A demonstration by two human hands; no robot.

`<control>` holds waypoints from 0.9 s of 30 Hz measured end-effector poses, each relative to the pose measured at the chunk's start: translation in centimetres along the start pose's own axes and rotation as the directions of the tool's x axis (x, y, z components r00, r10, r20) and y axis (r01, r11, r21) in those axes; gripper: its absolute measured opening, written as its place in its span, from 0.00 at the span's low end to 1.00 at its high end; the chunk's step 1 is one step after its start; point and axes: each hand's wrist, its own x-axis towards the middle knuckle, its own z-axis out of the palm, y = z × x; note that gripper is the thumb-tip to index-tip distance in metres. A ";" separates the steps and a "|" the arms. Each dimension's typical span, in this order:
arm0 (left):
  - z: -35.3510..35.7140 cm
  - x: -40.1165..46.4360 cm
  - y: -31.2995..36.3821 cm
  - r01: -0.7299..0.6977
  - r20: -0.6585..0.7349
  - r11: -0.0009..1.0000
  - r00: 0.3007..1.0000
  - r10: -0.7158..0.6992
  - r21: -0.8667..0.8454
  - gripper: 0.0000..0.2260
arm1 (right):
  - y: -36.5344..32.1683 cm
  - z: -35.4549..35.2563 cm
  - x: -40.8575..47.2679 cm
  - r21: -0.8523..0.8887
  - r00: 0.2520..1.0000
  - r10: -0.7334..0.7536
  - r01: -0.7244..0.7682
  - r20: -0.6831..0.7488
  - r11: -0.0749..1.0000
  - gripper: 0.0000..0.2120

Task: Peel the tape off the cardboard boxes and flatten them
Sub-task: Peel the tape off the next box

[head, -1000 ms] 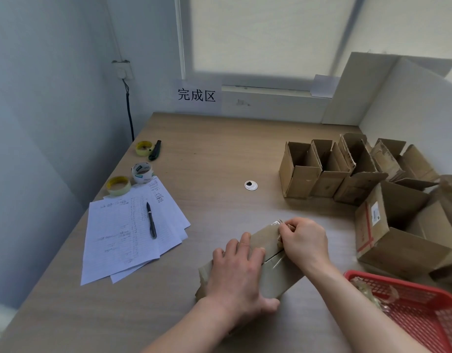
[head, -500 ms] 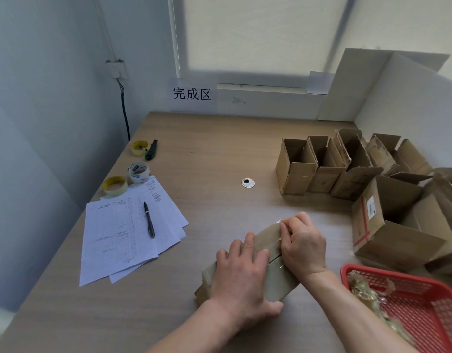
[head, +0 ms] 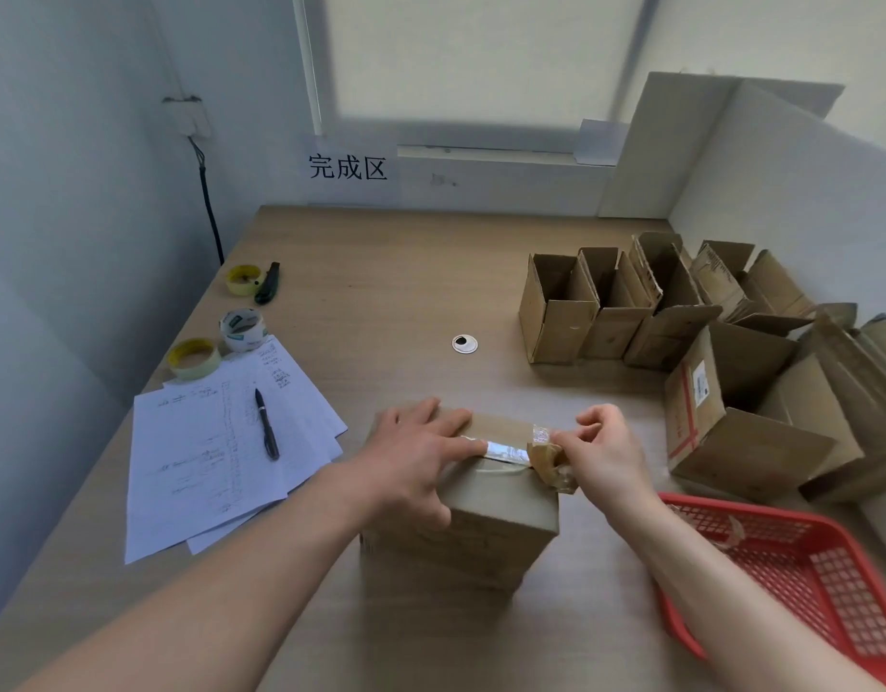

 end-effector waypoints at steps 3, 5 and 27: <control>-0.5 0.4 -0.8 0.026 -0.008 0.999 1.000 -0.026 0.043 0.36 | 0.6 -0.4 -1.0 -0.164 0.937 -0.337 0.349 0.095 0.923 0.13; -0.3 0.8 -1.1 0.078 -0.073 0.996 0.995 -0.075 0.047 0.36 | 0.4 -0.8 -1.6 0.002 0.858 -0.420 0.439 0.294 0.898 0.09; 3.7 -1.7 -2.6 0.114 -0.309 0.874 0.907 -0.286 -0.473 0.45 | -2.9 7.8 -2.3 0.437 0.900 0.155 -0.342 0.408 0.832 0.23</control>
